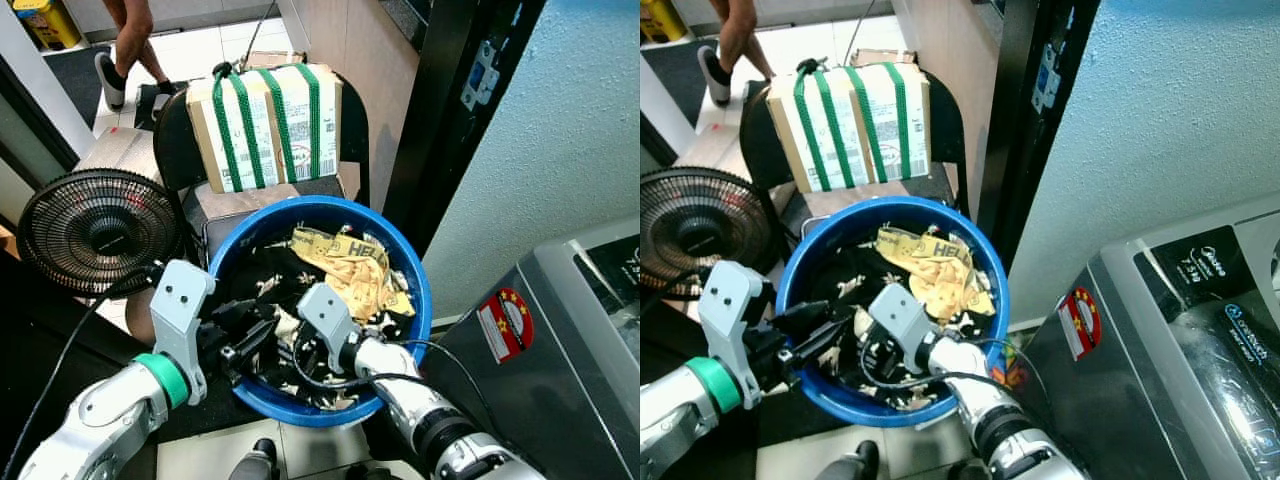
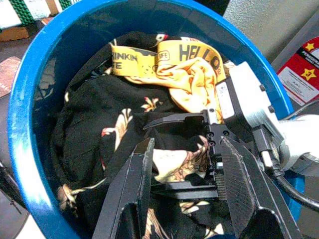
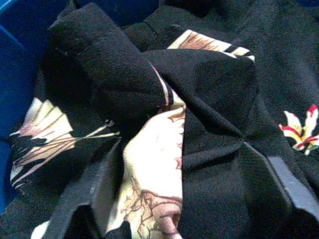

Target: Clothes washing

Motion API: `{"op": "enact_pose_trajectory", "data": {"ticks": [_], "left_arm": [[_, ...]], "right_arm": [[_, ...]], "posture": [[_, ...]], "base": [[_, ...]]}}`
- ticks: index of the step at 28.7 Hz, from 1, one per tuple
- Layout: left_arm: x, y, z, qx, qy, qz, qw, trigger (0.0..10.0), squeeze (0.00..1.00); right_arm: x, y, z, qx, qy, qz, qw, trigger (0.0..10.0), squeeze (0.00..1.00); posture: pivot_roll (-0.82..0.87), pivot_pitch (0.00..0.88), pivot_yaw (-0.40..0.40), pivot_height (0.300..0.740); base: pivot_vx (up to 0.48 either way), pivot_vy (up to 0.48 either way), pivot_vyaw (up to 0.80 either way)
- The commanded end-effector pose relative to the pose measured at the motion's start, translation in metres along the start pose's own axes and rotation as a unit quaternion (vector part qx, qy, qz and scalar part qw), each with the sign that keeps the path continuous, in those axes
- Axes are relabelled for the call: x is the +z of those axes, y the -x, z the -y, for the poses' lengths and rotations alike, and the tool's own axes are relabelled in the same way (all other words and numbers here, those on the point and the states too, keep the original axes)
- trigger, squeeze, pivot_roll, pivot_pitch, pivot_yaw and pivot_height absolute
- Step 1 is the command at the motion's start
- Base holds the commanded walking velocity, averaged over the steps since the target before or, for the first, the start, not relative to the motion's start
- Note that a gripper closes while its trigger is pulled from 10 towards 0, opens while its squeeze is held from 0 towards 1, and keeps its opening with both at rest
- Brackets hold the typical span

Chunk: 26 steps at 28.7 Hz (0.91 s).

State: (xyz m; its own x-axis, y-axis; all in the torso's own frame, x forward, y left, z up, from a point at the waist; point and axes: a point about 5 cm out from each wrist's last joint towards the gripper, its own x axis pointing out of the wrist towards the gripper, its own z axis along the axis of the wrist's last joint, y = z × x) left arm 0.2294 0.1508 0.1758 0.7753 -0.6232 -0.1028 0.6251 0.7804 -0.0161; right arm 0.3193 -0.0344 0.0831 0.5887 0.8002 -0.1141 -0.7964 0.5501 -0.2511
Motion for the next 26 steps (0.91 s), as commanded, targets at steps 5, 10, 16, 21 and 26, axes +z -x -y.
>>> {"op": "enact_pose_trajectory", "data": {"ticks": [5,10,16,21,26], "left_arm": [[-0.003,0.001,0.003,-0.012,0.002,-0.01,1.0,10.0,0.0],[-0.003,0.001,0.002,-0.011,0.001,-0.01,1.0,10.0,0.0],[-0.003,0.002,0.003,-0.012,0.004,-0.009,1.0,10.0,0.0],[-0.004,0.002,0.004,-0.013,0.005,-0.009,1.0,10.0,0.0],[-0.004,0.001,0.004,-0.014,0.007,-0.008,1.0,10.0,0.0]], "right_arm": [[-0.002,-0.001,-0.004,-0.008,-0.027,0.005,1.0,0.0,0.0],[0.001,-0.002,-0.001,-0.026,-0.029,0.016,0.999,0.0,0.0],[0.011,-0.002,0.011,-0.075,-0.046,0.05,0.995,0.0,0.0],[0.022,0.001,0.026,-0.128,-0.076,0.096,0.984,0.0,0.0],[0.038,0.008,0.052,-0.215,-0.121,0.155,0.957,0.0,0.0]], "posture": [[0.18,0.187,0.125,0.74],[0.18,0.188,0.124,0.74],[0.18,0.188,0.121,0.74],[0.18,0.189,0.121,0.74],[0.18,0.184,0.122,0.74]], "base": [[0.0,0.0,0.0],[0.0,0.0,0.0],[0.0,0.0,0.0],[0.0,0.0,0.0],[0.0,0.0,0.0]]}}
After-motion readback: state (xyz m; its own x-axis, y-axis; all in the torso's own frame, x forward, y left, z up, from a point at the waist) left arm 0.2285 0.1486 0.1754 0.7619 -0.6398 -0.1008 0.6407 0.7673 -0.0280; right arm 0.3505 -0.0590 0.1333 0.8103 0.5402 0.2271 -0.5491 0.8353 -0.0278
